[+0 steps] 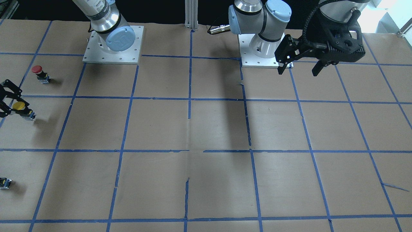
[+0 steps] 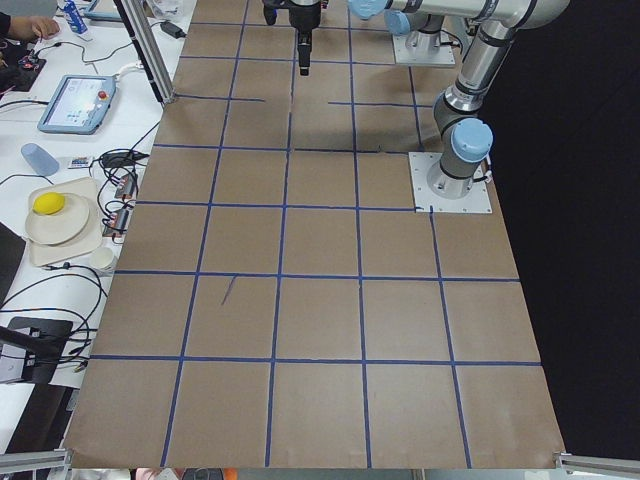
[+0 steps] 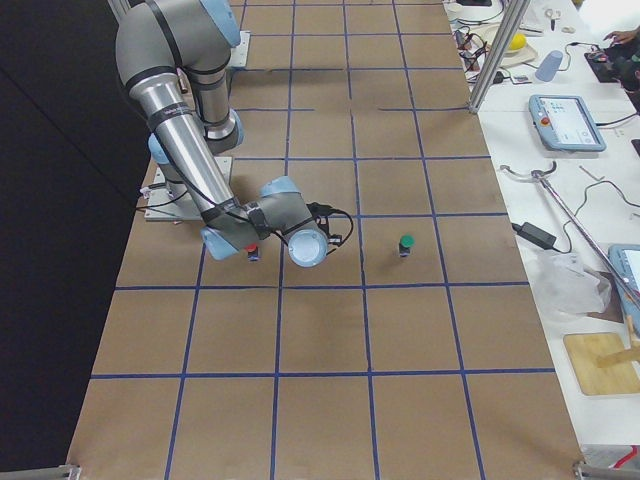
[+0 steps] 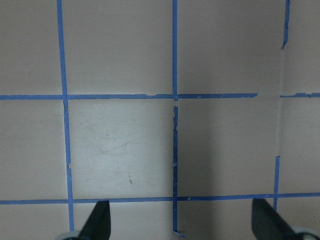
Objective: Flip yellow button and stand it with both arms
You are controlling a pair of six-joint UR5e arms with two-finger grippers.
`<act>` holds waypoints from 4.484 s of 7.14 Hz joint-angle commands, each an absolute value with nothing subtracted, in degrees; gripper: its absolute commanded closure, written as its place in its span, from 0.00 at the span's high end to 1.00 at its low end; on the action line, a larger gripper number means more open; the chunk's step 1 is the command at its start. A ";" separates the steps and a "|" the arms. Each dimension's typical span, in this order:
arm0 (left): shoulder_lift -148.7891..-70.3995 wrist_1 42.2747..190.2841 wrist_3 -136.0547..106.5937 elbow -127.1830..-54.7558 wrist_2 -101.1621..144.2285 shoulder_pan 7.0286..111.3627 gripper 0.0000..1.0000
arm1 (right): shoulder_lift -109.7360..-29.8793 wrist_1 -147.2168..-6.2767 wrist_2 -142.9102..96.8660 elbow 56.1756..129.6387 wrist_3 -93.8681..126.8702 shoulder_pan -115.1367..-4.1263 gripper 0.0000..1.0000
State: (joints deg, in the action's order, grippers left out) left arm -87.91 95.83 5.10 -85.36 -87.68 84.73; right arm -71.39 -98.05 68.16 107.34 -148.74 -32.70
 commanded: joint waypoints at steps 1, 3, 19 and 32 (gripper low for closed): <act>-88.24 93.28 5.10 -84.46 -87.80 84.64 1.00 | -70.31 -97.91 68.73 107.40 -148.10 -32.52 0.54; -89.47 87.63 4.23 -84.04 -87.98 85.07 1.00 | -69.88 -98.52 72.04 107.32 -143.20 -32.78 1.00; -93.34 94.66 8.45 -80.15 -89.92 84.55 1.00 | -92.82 -80.20 82.09 88.19 -25.19 -81.64 1.00; -94.57 93.87 1.15 -82.53 -90.75 85.43 1.00 | -87.19 -84.29 88.33 79.11 5.71 -95.19 1.00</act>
